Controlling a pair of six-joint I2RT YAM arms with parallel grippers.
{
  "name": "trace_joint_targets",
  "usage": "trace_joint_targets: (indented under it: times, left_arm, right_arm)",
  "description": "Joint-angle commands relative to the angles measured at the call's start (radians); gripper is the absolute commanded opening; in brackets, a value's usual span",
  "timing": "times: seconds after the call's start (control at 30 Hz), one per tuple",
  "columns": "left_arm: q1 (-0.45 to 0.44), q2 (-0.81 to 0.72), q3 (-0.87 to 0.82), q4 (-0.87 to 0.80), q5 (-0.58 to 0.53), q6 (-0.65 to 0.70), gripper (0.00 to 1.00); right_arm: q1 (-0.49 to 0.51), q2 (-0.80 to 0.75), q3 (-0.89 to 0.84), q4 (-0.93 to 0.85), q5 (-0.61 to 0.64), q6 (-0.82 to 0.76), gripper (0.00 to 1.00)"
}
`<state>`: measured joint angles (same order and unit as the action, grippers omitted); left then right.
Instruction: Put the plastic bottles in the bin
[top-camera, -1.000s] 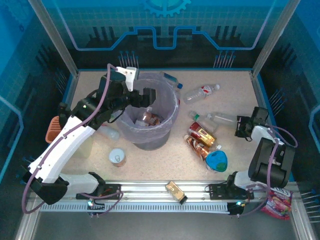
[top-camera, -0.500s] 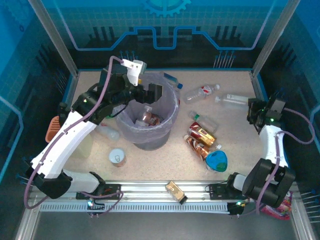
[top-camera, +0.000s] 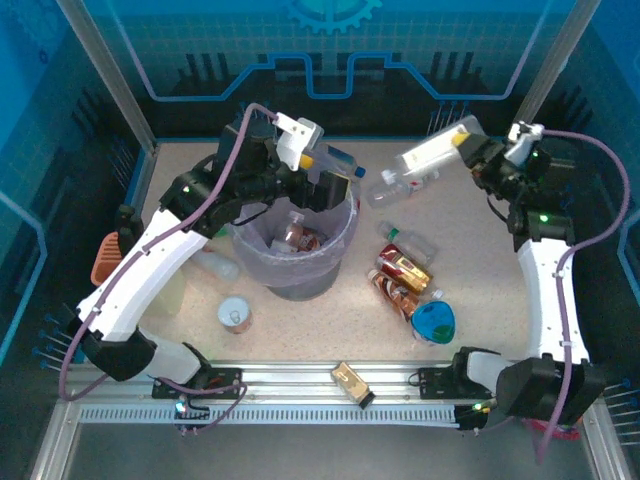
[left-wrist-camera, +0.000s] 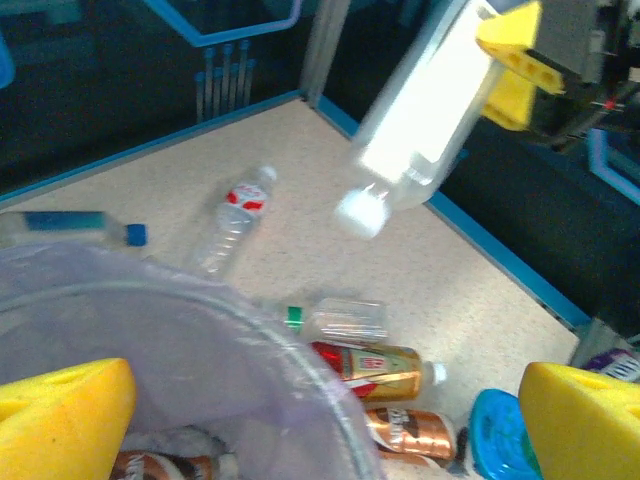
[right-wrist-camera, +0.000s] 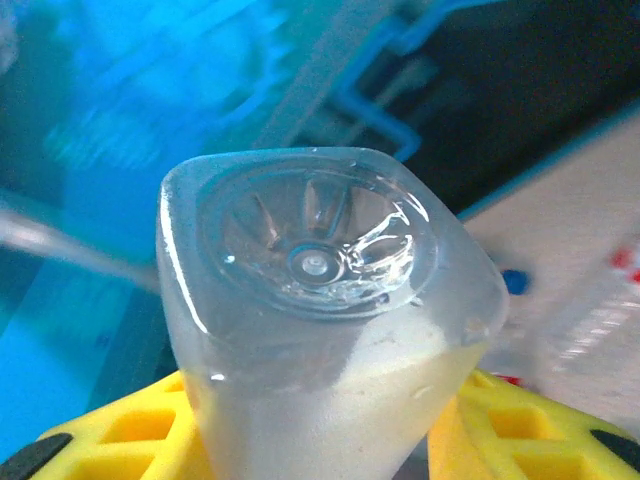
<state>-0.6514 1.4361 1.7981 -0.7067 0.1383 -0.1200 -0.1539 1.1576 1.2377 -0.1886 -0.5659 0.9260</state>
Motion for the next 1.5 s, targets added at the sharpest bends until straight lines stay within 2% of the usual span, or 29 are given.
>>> trace_joint_targets:
  times: [0.0,0.1,0.23,0.4,0.57,0.7,0.77,0.87,1.0,1.1,1.3,1.4,1.47]
  left_arm:
    - [-0.009,0.009,0.054,-0.008,0.081,0.028,0.99]
    - [-0.01,0.002,0.051,0.011,0.103,0.017,0.99]
    - [-0.007,-0.005,0.034,0.034,0.188,0.025,0.99]
    - [0.004,-0.011,0.012,0.08,0.283,-0.005,0.98]
    - [0.018,-0.01,-0.003,0.087,0.274,-0.018,0.76]
    - [0.025,-0.005,-0.012,0.096,0.253,-0.02,0.53]
    - [0.028,-0.004,-0.018,0.106,0.238,-0.021,0.49]
    - [0.032,0.002,-0.019,0.108,0.212,-0.02,0.45]
    - [0.045,0.003,-0.019,0.09,0.173,-0.012,0.39]
    - [0.067,-0.001,-0.003,0.014,0.105,0.011,0.38]
    - [0.089,-0.007,-0.015,-0.177,-0.082,0.058,0.35]
    - [0.088,0.028,-0.011,-0.284,-0.159,0.088,0.33]
    - [0.087,0.053,-0.019,-0.324,-0.203,0.099,0.32]
  right_arm:
    - [0.128,-0.012,0.057,0.136,-0.105,-0.107,0.22]
    - [0.229,0.016,0.077,0.213,-0.175,-0.096,0.22]
    - [0.351,0.057,0.057,0.412,-0.301,-0.059,0.22]
    - [0.436,0.118,0.07,0.514,-0.366,-0.046,0.22]
    - [0.464,0.146,0.075,0.548,-0.361,-0.044,0.23]
    - [0.474,0.161,0.075,0.558,-0.356,-0.045,0.23]
    - [0.478,0.167,0.075,0.558,-0.353,-0.049,0.25]
    - [0.478,0.175,0.078,0.552,-0.352,-0.061,0.35]
    - [0.465,0.173,0.075,0.548,-0.335,-0.089,0.75]
    - [0.407,0.138,0.051,0.535,-0.302,-0.101,0.99]
    - [0.27,0.044,-0.009,0.308,-0.231,-0.225,1.0]
    - [0.216,0.008,-0.006,0.093,-0.163,-0.319,1.0]
    - [0.198,-0.017,-0.003,-0.07,-0.069,-0.389,1.0]
